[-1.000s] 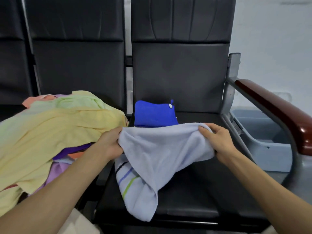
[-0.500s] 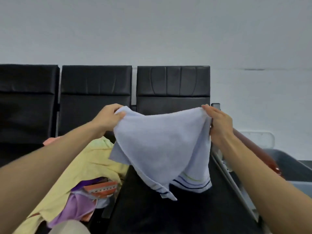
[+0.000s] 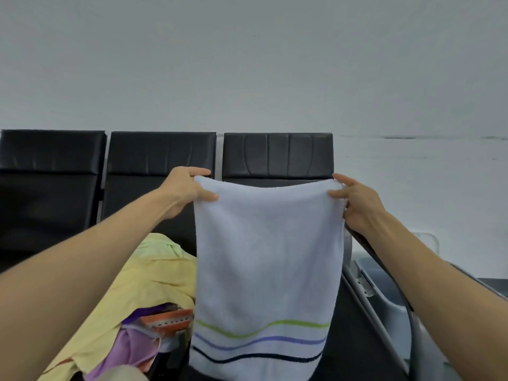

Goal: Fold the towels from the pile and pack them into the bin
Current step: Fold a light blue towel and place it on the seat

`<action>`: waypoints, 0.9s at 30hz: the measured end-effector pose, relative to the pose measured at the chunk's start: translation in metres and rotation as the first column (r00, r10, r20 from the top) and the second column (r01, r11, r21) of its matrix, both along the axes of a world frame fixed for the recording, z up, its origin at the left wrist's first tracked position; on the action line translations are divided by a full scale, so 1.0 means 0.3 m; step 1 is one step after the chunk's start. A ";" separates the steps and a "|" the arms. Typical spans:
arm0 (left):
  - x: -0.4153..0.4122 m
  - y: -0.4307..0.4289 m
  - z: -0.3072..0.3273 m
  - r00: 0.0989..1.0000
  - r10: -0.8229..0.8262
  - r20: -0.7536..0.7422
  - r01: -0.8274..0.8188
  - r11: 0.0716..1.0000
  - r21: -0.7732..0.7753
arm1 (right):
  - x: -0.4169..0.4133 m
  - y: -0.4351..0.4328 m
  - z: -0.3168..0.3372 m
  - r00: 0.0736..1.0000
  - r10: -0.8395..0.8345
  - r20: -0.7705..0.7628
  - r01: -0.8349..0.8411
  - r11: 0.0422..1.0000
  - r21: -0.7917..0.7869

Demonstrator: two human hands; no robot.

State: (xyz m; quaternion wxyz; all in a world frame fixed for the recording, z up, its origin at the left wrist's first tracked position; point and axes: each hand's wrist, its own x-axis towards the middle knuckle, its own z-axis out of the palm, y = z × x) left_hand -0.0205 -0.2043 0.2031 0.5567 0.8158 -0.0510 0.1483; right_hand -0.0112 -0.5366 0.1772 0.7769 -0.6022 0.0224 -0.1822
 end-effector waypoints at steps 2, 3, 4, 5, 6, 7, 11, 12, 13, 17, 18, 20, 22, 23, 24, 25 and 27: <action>-0.003 0.010 0.002 0.988 0.089 0.130 -0.135 0.901 0.411 | -0.030 0.004 0.006 0.991 -0.097 0.095 0.107 0.989 -0.104; -0.004 0.012 0.002 0.973 0.097 0.212 -0.199 0.817 0.541 | -0.045 0.009 0.008 0.976 -0.159 0.147 0.184 0.966 -0.181; -0.010 0.013 0.004 0.957 0.085 0.277 -0.242 0.759 0.604 | -0.055 0.014 0.009 0.959 -0.206 0.195 0.254 0.931 -0.263; -0.011 0.014 0.006 0.947 0.079 0.313 -0.265 0.741 0.617 | -0.059 0.016 0.008 0.942 -0.241 0.233 0.310 0.891 -0.332; -0.014 0.015 0.008 0.940 0.083 0.332 -0.278 0.749 0.601 | -0.062 0.016 0.009 0.929 -0.264 0.260 0.351 0.852 -0.388; -0.016 0.012 0.010 0.941 0.099 0.324 -0.276 0.780 0.561 | -0.062 0.015 0.009 0.916 -0.279 0.287 0.385 0.809 -0.443; -0.039 -0.019 0.015 0.977 0.172 0.124 -0.197 0.956 0.220 | -0.062 -0.004 0.009 0.888 -0.291 0.356 0.458 0.627 -0.630; -0.043 -0.023 0.016 0.984 0.164 0.067 -0.172 0.976 0.130 | -0.063 -0.012 0.012 0.887 -0.299 0.351 0.461 0.610 -0.644; -0.043 -0.020 0.016 0.988 0.151 0.011 -0.152 0.987 0.048 | -0.063 -0.021 0.015 0.889 -0.311 0.337 0.459 0.616 -0.640; -0.034 -0.004 0.005 0.976 0.079 -0.203 -0.120 0.972 -0.200 | -0.056 -0.057 0.022 0.933 -0.334 0.131 0.345 0.731 -0.589; -0.033 -0.006 0.002 0.968 0.051 -0.245 -0.115 0.961 -0.253 | -0.054 -0.060 0.021 0.950 -0.308 0.044 0.282 0.788 -0.547; -0.019 -0.004 -0.006 0.958 -0.035 -0.285 -0.072 0.931 -0.358 | -0.048 -0.064 0.016 0.974 -0.200 -0.109 0.142 0.906 -0.398; -0.003 0.009 -0.014 0.960 -0.109 -0.260 0.005 0.929 -0.370 | -0.043 -0.071 0.016 0.981 -0.100 -0.167 0.051 0.960 -0.277; 0.003 0.019 -0.020 0.966 -0.098 -0.239 0.023 0.955 -0.296 | -0.040 -0.078 0.015 0.982 -0.074 -0.176 0.026 0.966 -0.257; 0.008 0.033 -0.023 0.977 -0.049 -0.208 0.015 0.986 -0.164 | -0.041 -0.083 0.013 0.983 -0.059 -0.173 0.011 0.964 -0.265; 0.012 0.042 -0.027 0.986 0.018 -0.165 -0.021 1.000 -0.014 | -0.039 -0.090 0.009 0.985 -0.058 -0.163 0.008 0.957 -0.291; 0.012 0.053 -0.027 0.992 0.123 -0.038 -0.110 0.961 0.252 | -0.041 -0.096 0.005 0.986 -0.109 -0.129 0.046 0.907 -0.419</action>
